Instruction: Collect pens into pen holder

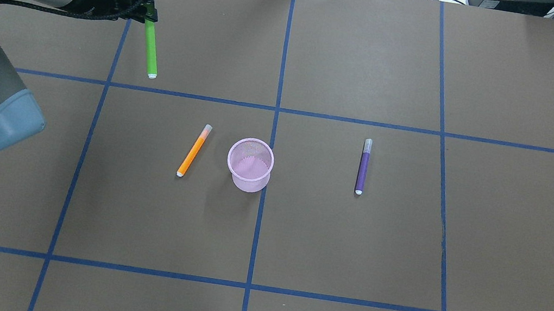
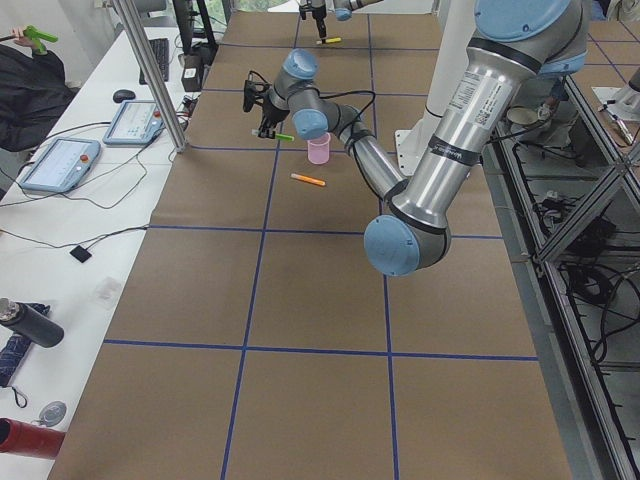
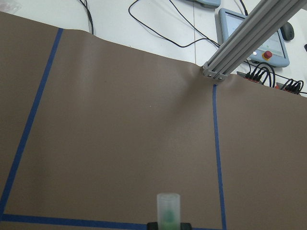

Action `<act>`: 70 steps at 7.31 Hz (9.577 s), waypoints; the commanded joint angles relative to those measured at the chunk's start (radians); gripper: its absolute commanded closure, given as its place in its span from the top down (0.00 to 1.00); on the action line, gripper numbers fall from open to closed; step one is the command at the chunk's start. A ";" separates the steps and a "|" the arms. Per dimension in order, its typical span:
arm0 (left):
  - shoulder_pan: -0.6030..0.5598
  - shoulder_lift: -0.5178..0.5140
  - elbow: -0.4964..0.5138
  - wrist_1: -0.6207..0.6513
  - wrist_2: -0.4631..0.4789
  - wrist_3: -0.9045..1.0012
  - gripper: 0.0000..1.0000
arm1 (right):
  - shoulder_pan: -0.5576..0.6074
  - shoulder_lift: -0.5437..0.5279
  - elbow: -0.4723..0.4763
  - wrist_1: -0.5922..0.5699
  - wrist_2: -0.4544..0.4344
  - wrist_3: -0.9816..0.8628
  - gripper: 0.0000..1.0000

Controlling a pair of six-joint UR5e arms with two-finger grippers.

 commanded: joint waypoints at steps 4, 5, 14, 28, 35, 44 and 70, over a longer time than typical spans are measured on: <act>0.000 0.000 0.002 0.000 0.000 0.000 0.00 | -0.003 -0.001 -0.009 0.000 -0.003 -0.001 0.23; 0.000 0.000 0.002 0.000 0.000 0.000 0.00 | -0.003 -0.001 -0.009 0.000 -0.005 -0.001 0.16; 0.058 -0.030 -0.005 -0.001 0.105 0.000 0.00 | 0.043 -0.013 0.079 0.003 0.117 -0.001 0.00; 0.514 -0.163 0.193 -0.130 0.808 -0.018 0.00 | 0.104 -0.027 0.097 0.005 0.107 -0.006 0.00; 0.561 -0.127 0.180 -0.147 0.824 -0.017 0.26 | 0.129 -0.030 0.109 0.005 0.115 -0.003 0.00; 0.551 -0.097 0.117 -0.132 0.739 -0.008 1.00 | 0.204 0.002 0.321 0.002 0.159 0.028 0.00; 0.302 -0.181 0.410 0.115 -0.023 0.351 0.57 | -0.278 0.213 0.589 0.583 -0.236 0.970 0.00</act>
